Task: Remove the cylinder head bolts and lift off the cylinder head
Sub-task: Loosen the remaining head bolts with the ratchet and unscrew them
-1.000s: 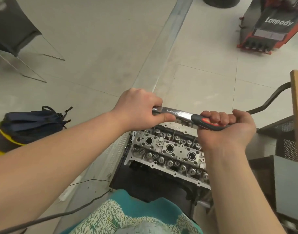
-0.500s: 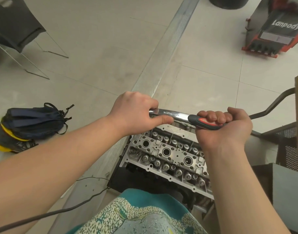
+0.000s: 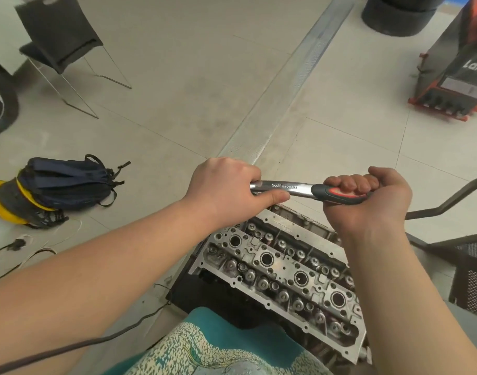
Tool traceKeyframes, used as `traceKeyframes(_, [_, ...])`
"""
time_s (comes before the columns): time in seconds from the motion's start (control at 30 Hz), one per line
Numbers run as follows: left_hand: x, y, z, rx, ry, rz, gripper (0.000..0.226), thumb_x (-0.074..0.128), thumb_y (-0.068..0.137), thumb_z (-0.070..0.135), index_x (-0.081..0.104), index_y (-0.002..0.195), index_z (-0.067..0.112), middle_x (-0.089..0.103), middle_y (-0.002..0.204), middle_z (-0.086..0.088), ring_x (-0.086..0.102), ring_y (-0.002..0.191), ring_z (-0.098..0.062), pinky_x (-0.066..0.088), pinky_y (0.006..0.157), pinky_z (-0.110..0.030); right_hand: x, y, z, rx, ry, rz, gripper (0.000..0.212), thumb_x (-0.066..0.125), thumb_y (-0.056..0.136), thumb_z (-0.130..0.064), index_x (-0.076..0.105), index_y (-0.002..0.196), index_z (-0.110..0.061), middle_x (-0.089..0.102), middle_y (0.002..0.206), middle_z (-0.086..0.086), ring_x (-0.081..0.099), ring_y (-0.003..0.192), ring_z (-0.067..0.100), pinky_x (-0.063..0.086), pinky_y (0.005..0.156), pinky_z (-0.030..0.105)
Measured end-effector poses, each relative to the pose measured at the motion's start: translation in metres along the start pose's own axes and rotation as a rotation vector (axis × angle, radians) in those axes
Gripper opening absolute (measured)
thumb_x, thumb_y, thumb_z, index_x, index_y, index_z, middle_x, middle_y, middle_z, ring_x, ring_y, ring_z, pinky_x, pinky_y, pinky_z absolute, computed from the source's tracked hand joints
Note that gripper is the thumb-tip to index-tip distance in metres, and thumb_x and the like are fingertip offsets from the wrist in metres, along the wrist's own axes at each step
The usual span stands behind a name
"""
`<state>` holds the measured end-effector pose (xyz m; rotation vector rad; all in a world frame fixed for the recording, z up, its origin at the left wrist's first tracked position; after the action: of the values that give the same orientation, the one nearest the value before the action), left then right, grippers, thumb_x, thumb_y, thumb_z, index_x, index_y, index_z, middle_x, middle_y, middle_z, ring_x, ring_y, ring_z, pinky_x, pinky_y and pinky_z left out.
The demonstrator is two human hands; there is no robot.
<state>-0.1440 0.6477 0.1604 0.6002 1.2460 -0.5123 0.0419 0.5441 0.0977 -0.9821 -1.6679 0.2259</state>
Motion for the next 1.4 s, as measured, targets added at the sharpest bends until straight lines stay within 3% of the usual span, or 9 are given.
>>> traceKeyframes(0.3, [-0.003,-0.003,-0.011,-0.194,-0.055,0.013,0.070,0.027,0.081,0.094,0.051,0.066,0.030,0.053,0.064,0.013,0.050,0.061,-0.006,0.032,0.053,-0.026,0.038,0.036,0.004,0.120,-0.131,-0.050,0.036,0.050,0.087,-0.013,0.031,0.057,-0.020,0.023,0.058,-0.006,0.028,0.046,0.020,0.043,0.058,0.028])
traceKeyframes(0.53, [-0.004,-0.007,-0.017,-0.237,-0.124,0.003,0.038,0.050,0.098,0.066,0.057,0.085,0.031,0.050,0.073,0.013,0.054,0.071,-0.019,0.034,0.062,-0.032,0.075,0.067,0.019,0.217,-0.292,-0.086,0.039,0.052,0.088,-0.013,0.032,0.055,-0.020,0.025,0.055,-0.007,0.030,0.043,0.018,0.043,0.056,0.025])
traceKeyframes(0.67, [-0.007,-0.011,-0.025,-0.278,-0.230,0.006,0.030,0.058,0.093,0.051,0.044,0.076,0.032,0.050,0.070,0.012,0.048,0.063,-0.011,0.028,0.056,-0.026,0.099,0.084,0.034,0.252,-0.399,-0.089,0.039,0.055,0.087,-0.013,0.035,0.054,-0.019,0.026,0.057,-0.008,0.031,0.042,0.017,0.041,0.052,0.025])
traceKeyframes(0.77, [-0.006,-0.017,-0.033,-0.316,-0.377,-0.014,0.016,0.063,0.088,0.047,0.057,0.089,0.032,0.059,0.074,0.012,0.055,0.066,-0.006,0.043,0.061,-0.029,0.119,0.100,0.051,0.270,-0.515,-0.123,0.039,0.057,0.089,-0.017,0.037,0.055,-0.018,0.027,0.058,-0.007,0.030,0.043,0.016,0.040,0.049,0.025])
traceKeyframes(0.9, [0.010,-0.039,-0.051,-0.448,-0.704,-0.028,0.038,0.071,0.081,0.042,0.064,0.118,0.038,0.070,0.084,0.013,0.067,0.075,-0.006,0.058,0.067,-0.026,0.164,0.116,0.093,0.216,-0.763,-0.141,0.025,0.053,0.095,-0.021,0.044,0.073,-0.013,0.034,0.056,-0.002,0.037,0.041,0.017,0.038,0.048,0.021])
traceKeyframes(1.0, [0.037,-0.065,-0.055,-0.513,-1.047,-0.048,0.056,0.083,0.082,0.029,0.057,0.129,0.046,0.073,0.103,0.023,0.070,0.093,0.006,0.059,0.076,-0.017,0.212,0.100,0.182,0.259,-1.107,-0.296,0.028,0.047,0.103,-0.024,0.043,0.077,-0.013,0.041,0.054,0.004,0.043,0.039,0.019,0.040,0.049,0.020])
traceKeyframes(1.1, [0.060,-0.078,-0.064,-0.624,-1.218,-0.047,0.057,0.090,0.080,0.025,0.053,0.117,0.049,0.071,0.111,0.027,0.068,0.102,0.009,0.057,0.085,-0.016,0.238,0.044,0.295,0.244,-1.665,-0.616,0.024,0.060,0.101,-0.023,0.051,0.085,-0.008,0.051,0.055,0.008,0.049,0.038,0.020,0.045,0.045,0.024])
traceKeyframes(1.27, [0.071,-0.067,-0.064,-0.542,-1.250,-0.174,0.021,0.082,0.091,0.033,0.074,0.086,0.051,0.075,0.097,0.027,0.069,0.097,0.010,0.051,0.083,-0.008,0.198,-0.055,0.398,0.243,-2.244,-1.313,0.007,0.074,0.090,-0.007,0.070,0.091,-0.002,0.062,0.066,0.011,0.059,0.049,0.023,0.057,0.051,0.034])
traceKeyframes(1.4, [0.076,-0.063,-0.067,-0.480,-1.258,-0.176,0.019,0.087,0.087,0.031,0.076,0.084,0.047,0.076,0.096,0.033,0.068,0.097,0.016,0.046,0.080,0.001,0.209,-0.043,0.371,0.108,-2.233,-1.191,0.006,0.067,0.091,-0.007,0.068,0.085,-0.008,0.061,0.069,0.011,0.059,0.050,0.021,0.057,0.051,0.031])
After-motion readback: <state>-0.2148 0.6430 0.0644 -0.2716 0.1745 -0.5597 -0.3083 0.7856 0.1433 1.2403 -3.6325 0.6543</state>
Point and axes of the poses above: each hand's wrist, its own y-axis towards the middle knuckle, its own x-axis out of the palm, z = x × y, the point moved 10 cm from there along y, towards the middle knuckle
